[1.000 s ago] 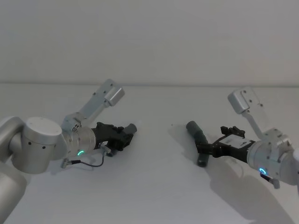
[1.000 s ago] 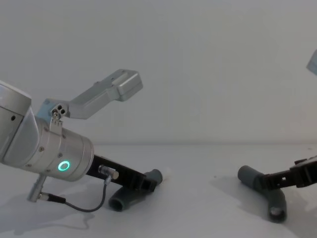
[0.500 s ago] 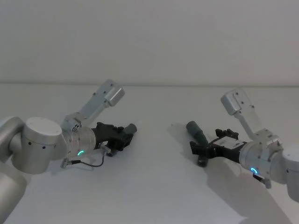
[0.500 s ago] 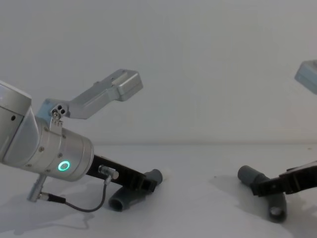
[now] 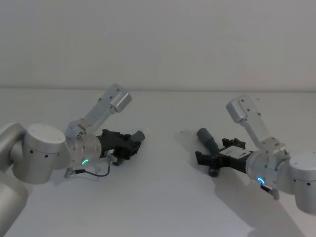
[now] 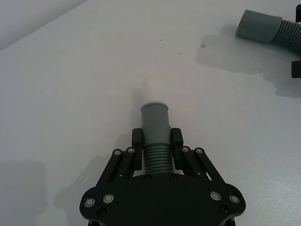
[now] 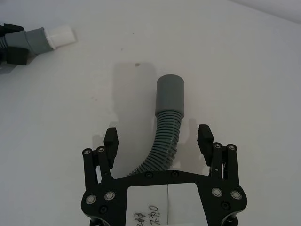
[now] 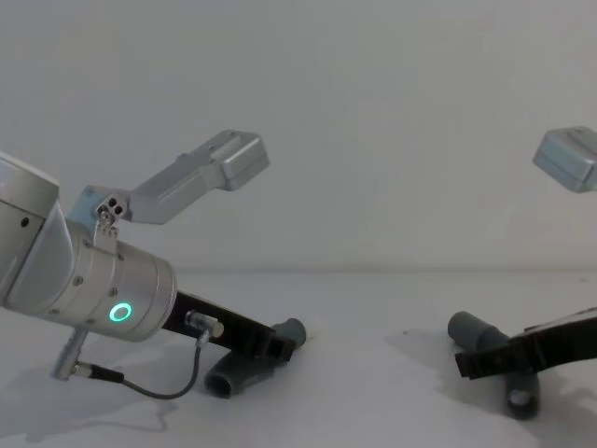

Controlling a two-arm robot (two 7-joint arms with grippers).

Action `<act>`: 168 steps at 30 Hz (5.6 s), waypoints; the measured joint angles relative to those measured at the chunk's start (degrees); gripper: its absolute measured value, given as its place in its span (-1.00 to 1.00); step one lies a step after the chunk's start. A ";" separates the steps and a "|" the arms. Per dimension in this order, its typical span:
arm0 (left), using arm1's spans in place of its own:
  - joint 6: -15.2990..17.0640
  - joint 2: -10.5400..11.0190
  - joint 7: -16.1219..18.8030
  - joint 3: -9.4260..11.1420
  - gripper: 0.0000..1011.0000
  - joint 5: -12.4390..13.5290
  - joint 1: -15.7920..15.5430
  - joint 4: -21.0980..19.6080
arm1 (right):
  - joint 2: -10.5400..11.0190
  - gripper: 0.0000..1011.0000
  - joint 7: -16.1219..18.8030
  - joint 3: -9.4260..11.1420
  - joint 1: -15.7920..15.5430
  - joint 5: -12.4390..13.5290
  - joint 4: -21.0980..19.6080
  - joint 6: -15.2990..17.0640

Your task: Use both hands to pick up one end of the pipe from the table, align the ends, and insert them.

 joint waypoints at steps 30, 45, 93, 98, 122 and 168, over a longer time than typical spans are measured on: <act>0.00 0.00 0.00 0.00 -0.31 0.01 0.00 0.00 | -1.34 0.47 0.18 0.06 0.09 -0.82 1.19 0.49; 0.00 0.00 0.00 0.00 -0.31 0.01 0.00 0.00 | -1.43 -0.45 0.17 0.10 0.04 -0.89 1.32 0.58; -8.92 3.61 -2.75 1.31 -0.31 5.08 -2.35 -4.42 | 4.20 -0.46 4.06 0.42 -1.46 -5.02 -4.46 -14.17; -11.17 4.85 -5.22 1.31 -0.31 5.05 -2.91 -4.37 | 6.49 -0.46 6.87 0.34 -1.45 -5.12 -5.24 -16.56; -24.40 10.66 -22.37 2.79 -0.31 0.64 -7.32 -1.65 | 15.84 -0.45 19.57 -1.02 -0.45 -2.99 -7.02 -25.86; -30.42 14.23 -32.89 5.75 -0.31 -3.97 -10.23 -2.00 | 18.60 -0.45 22.17 -3.41 0.92 0.22 -9.66 -27.62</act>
